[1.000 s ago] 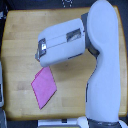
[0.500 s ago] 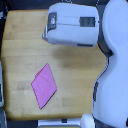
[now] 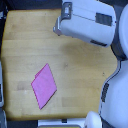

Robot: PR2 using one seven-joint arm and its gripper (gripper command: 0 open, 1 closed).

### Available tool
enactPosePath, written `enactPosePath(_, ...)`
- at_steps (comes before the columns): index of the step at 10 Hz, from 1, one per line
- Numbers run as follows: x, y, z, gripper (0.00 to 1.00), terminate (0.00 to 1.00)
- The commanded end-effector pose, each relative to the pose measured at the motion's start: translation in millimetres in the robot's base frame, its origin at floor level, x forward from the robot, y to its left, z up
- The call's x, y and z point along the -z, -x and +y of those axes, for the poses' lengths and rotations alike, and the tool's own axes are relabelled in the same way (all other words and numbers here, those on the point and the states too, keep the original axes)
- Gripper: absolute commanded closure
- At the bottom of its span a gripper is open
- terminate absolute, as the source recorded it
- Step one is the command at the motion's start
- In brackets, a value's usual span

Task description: Folding a cloth

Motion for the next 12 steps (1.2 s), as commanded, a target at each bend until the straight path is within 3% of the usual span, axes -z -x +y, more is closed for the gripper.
enactPosePath(1, -10.0, -3.7, -135.4, 0.00, 0.00)
enactPosePath(7, -5.6, -26.0, -241.7, 0.00, 0.00)
enactPosePath(11, 8.4, -44.6, -270.0, 0.00, 0.00)
enactPosePath(12, 10.5, -45.4, -274.1, 0.00, 1.00)
